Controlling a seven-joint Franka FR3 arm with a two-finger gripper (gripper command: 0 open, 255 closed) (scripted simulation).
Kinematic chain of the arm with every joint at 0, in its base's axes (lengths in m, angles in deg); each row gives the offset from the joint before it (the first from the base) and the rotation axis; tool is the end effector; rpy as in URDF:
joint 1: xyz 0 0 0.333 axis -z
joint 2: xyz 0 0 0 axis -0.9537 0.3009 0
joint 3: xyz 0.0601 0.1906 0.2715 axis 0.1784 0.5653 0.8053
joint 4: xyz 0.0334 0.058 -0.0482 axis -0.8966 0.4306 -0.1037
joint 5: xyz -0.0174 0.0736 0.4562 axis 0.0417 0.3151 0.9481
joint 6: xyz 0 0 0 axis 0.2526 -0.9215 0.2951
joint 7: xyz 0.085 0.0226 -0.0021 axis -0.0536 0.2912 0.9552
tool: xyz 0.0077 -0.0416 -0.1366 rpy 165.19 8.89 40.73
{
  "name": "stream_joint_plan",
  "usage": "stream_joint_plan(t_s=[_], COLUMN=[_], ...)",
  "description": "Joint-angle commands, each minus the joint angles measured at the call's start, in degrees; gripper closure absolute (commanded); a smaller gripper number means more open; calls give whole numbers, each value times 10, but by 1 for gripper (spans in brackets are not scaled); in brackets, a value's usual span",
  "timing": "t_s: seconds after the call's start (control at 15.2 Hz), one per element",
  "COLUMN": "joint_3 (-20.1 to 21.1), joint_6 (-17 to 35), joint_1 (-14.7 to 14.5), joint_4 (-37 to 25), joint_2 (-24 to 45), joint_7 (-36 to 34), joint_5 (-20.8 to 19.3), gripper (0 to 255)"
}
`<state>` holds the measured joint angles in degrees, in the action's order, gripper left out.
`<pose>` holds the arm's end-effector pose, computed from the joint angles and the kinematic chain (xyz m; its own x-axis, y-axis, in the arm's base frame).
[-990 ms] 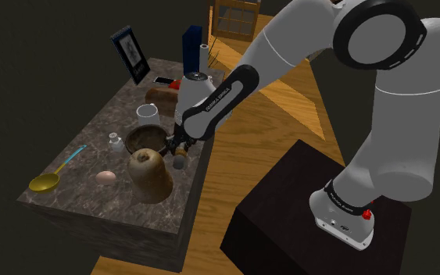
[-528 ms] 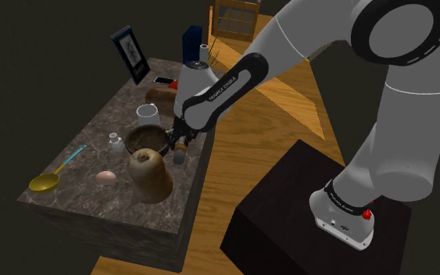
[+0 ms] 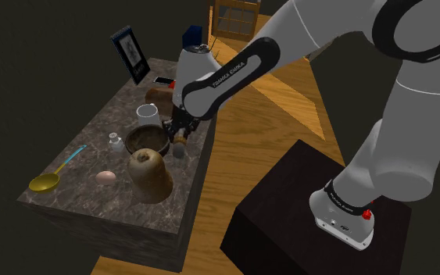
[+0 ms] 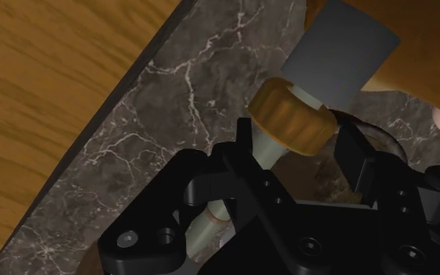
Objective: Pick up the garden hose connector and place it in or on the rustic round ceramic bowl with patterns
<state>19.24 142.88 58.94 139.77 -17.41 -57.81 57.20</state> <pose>0.5984 0.2518 0.2009 0.9613 -0.2722 0.0424 -0.2598 -0.9469 -0.1896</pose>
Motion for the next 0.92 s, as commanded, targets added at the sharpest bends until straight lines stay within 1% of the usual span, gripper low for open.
stream_joint_plan(t_s=[0.0,0.13,0.33,0.73,0.79,0.86], joint_3=[0,0,-5,-14,-16,-18], joint_6=[-13,-22,-58,-147,-164,-195], joint_1=[1,1,-11,-37,-42,-49], joint_4=[-1,-2,-90,-294,-334,-403], joint_2=[-12,-20,30,144,166,204], joint_7=[0,-1,-23,-56,-61,-68], joint_5=[1,1,-17,-43,-47,-52], gripper=[255,255,255,255,255,255])
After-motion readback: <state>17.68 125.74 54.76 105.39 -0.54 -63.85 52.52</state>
